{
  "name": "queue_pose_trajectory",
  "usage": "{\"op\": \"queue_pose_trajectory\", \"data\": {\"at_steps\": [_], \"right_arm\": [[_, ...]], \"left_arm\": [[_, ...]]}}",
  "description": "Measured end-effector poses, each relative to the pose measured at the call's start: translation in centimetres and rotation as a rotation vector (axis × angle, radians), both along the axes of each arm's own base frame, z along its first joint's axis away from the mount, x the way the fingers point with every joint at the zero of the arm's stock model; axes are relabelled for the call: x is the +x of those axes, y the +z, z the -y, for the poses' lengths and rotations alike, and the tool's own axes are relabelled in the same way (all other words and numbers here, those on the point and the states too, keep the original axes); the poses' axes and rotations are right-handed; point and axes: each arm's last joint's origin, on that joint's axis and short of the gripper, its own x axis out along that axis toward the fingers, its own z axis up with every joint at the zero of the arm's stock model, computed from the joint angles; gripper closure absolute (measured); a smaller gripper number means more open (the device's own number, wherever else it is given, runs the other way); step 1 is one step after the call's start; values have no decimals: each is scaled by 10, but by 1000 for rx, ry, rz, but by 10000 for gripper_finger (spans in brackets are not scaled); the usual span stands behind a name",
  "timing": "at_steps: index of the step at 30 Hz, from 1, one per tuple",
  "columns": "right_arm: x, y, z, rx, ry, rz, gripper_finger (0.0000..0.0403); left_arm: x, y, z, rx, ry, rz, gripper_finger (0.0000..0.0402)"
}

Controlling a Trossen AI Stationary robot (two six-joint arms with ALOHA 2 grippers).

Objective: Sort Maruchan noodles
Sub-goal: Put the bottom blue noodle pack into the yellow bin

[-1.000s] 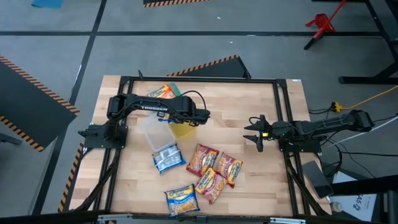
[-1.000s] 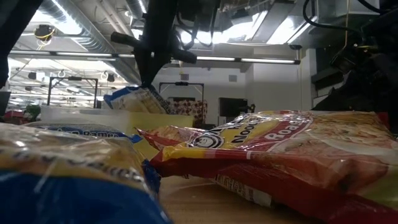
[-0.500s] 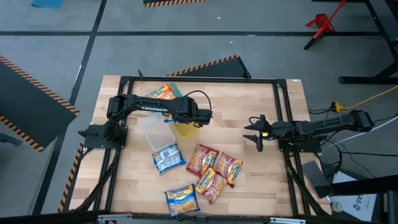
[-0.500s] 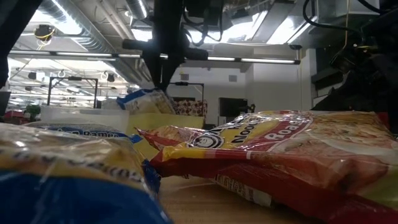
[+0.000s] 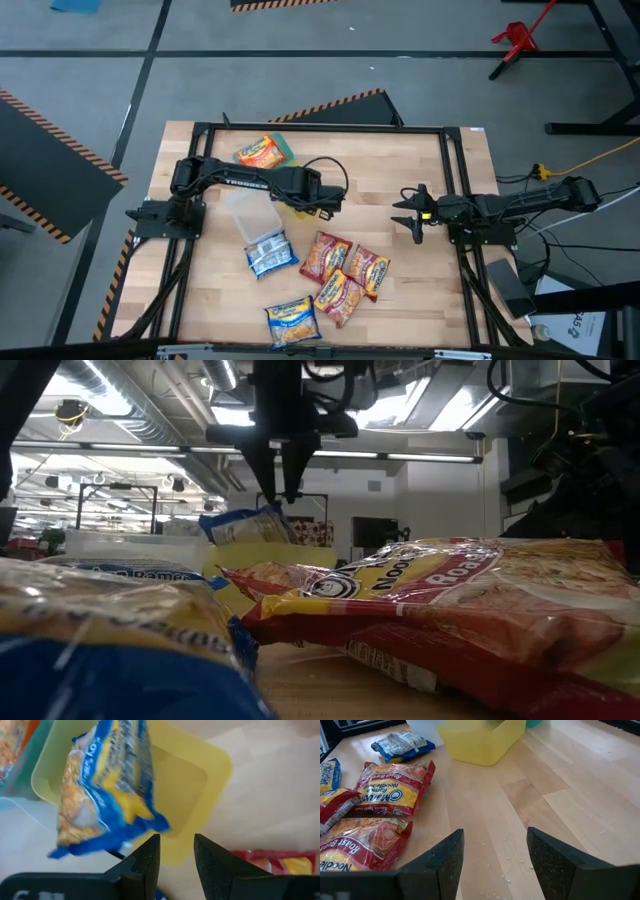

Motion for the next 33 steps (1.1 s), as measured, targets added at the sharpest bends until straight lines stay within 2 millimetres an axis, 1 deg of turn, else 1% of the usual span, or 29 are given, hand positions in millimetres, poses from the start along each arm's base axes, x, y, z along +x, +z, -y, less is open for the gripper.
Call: {"op": "queue_pose_trajectory", "data": {"at_steps": [4, 6, 8, 10, 12, 15, 18, 21, 24, 26, 28, 30, 33], "right_arm": [[0, 0, 0, 0, 0, 0, 196], [0, 0, 0, -2, -7, 7, 196], [1, 3, 1, -15, -44, 50, 196], [5, 14, 2, -23, -98, 165, 196], [8, 24, 3, -48, -123, 274, 196], [11, 41, 3, -89, -130, 418, 196], [20, 58, 3, -97, -167, 439, 196], [42, 74, 1, -151, -160, 359, 196], [74, 92, 0, -235, -141, 214, 196], [98, 100, 2, -255, -112, 107, 196], [122, 97, 7, -268, -100, 2, 196], [145, 92, 13, -278, -81, -55, 196], [176, 82, 29, -285, -49, -117, 196]], "left_arm": [[2, 15, 6, 86, -46, 29, 292], [-1, 25, 5, 146, -48, 3, 296], [-6, 40, 3, 219, -45, -27, 300], [-14, 54, 1, 274, -45, -71, 305], [-17, 63, 2, 297, -59, -78, 309], [-20, 68, 5, 284, -104, -71, 313], [-24, 66, 10, 286, -125, -90, 316], [-23, 62, 16, 302, -152, -103, 317], [-25, 63, 21, 281, -191, -111, 318], [-25, 63, 24, 254, -234, -121, 318], [-31, 70, 26, 248, -243, -104, 318], [-39, 76, 27, 253, -246, -91, 318], [-54, 75, 29, 250, -241, -102, 318]]}}
